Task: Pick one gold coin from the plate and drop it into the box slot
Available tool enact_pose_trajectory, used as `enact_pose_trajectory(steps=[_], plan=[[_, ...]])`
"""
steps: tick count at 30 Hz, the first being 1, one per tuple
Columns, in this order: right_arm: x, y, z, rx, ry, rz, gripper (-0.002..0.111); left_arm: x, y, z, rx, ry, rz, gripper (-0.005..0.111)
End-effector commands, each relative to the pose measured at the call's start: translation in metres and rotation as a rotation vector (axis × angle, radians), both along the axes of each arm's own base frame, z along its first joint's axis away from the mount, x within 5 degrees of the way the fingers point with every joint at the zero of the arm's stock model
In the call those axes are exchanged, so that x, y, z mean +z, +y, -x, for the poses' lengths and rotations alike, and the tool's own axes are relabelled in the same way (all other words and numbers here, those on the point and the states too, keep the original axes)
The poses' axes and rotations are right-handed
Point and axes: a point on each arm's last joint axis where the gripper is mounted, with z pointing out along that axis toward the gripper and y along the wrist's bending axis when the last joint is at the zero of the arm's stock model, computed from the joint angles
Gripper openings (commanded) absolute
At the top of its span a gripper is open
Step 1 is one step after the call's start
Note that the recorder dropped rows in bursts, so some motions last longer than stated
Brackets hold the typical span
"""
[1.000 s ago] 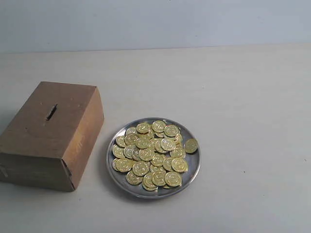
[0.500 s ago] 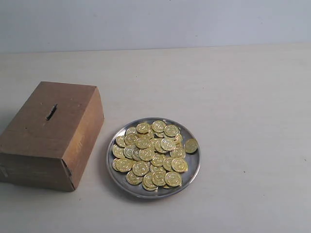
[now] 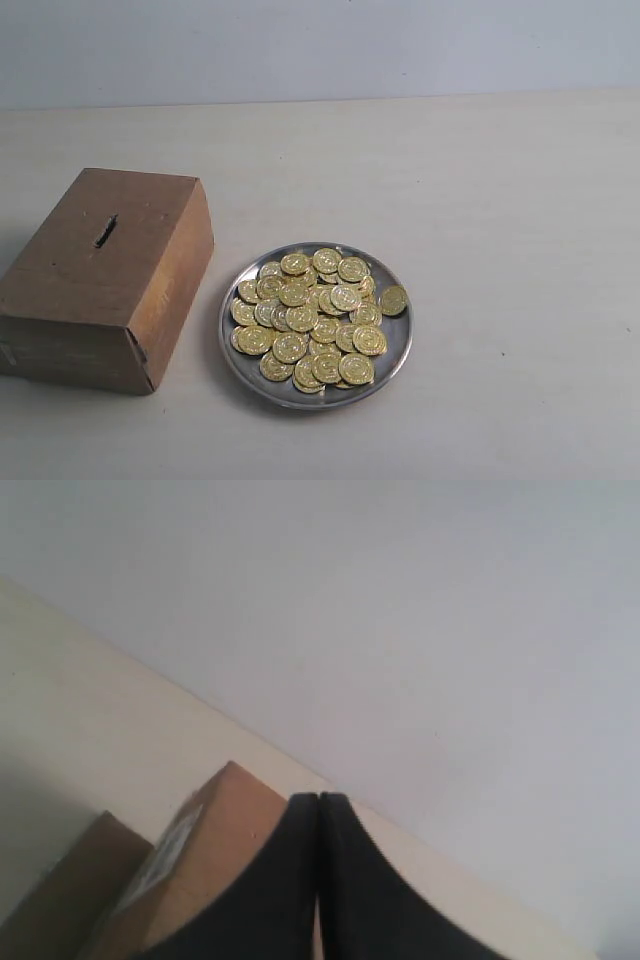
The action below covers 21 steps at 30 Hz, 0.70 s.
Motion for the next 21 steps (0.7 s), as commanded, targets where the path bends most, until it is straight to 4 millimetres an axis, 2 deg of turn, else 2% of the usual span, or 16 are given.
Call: enact_pose_trajectory(steps=[1,4,7,10,12,17,21], plan=[[0.034,0.004,0.009,0.062,-0.058,0.088,0.0,0.0,-0.009,0.004,-0.101,0.09,0.05,0.0],[0.073,0.007,0.02,0.115,-0.116,0.184,0.0,0.027,-0.018,0.013,-0.231,0.029,-0.087,0.0],[0.111,0.012,0.015,0.184,-0.077,0.304,0.0,0.06,-0.029,0.022,-0.369,-0.115,-0.354,0.0],[0.143,0.02,-0.007,0.276,0.013,0.457,0.0,0.084,-0.038,0.021,-0.488,-0.206,-0.596,0.0],[0.158,0.028,-0.032,0.368,0.104,0.537,0.0,0.092,-0.042,0.015,-0.54,-0.225,-0.723,0.0],[0.164,0.05,-0.102,0.65,0.348,0.608,0.0,0.08,-0.046,-0.012,-0.618,-0.177,-0.946,0.0],[0.146,0.075,-0.156,0.884,0.469,0.592,0.0,0.062,-0.048,-0.023,-0.677,-0.121,-0.995,0.0]])
